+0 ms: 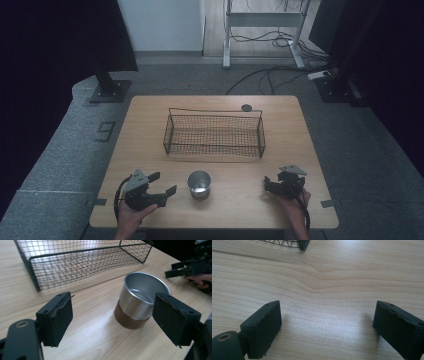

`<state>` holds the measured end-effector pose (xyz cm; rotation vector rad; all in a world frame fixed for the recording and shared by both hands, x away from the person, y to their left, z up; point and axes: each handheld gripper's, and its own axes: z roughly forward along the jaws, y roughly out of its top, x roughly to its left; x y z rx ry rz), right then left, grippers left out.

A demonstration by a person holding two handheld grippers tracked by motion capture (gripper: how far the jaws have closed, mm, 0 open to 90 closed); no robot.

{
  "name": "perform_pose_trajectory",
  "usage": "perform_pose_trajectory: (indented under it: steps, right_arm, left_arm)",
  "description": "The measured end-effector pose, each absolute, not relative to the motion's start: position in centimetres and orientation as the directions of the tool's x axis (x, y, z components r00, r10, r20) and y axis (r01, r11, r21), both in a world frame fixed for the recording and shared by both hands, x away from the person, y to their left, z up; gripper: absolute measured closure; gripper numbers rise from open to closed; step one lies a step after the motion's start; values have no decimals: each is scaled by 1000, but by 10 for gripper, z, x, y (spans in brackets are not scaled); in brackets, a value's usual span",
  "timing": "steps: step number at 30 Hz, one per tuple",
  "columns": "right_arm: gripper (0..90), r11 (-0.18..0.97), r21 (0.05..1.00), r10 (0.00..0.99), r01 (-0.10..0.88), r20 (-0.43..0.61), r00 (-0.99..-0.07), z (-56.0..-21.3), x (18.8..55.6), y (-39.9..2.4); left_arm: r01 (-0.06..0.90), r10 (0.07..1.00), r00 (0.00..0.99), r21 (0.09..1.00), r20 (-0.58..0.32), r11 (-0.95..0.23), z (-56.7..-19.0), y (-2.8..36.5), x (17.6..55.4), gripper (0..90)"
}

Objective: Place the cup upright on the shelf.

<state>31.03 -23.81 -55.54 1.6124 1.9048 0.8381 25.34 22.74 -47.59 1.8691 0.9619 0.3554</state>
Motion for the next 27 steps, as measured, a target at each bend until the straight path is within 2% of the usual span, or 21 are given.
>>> perform_pose_trajectory:
  steps: [27]
  right_arm:
    - [80, 107, 730, 985, 675, 13, -170, -555, 311, -238]
  left_arm:
    - [468, 679, 719, 824, -146, -319, -486, 188, 256, 144]
